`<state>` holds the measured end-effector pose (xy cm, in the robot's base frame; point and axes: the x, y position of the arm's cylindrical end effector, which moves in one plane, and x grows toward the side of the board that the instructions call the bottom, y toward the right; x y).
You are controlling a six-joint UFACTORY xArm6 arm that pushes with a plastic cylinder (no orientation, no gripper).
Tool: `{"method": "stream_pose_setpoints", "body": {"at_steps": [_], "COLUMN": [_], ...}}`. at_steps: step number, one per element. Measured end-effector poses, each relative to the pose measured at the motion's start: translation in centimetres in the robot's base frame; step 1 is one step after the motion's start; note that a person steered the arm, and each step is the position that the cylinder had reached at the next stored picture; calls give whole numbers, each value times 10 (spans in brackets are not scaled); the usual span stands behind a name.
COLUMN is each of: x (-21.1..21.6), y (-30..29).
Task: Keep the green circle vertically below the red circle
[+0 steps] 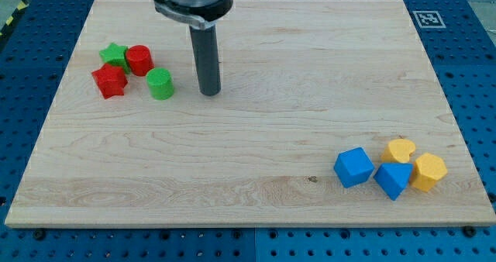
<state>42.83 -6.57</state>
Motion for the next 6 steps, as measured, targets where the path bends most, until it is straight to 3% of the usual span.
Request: {"method": "stream_pose_setpoints", "body": {"at_steps": [6], "x": [3], "y": [-86]}}
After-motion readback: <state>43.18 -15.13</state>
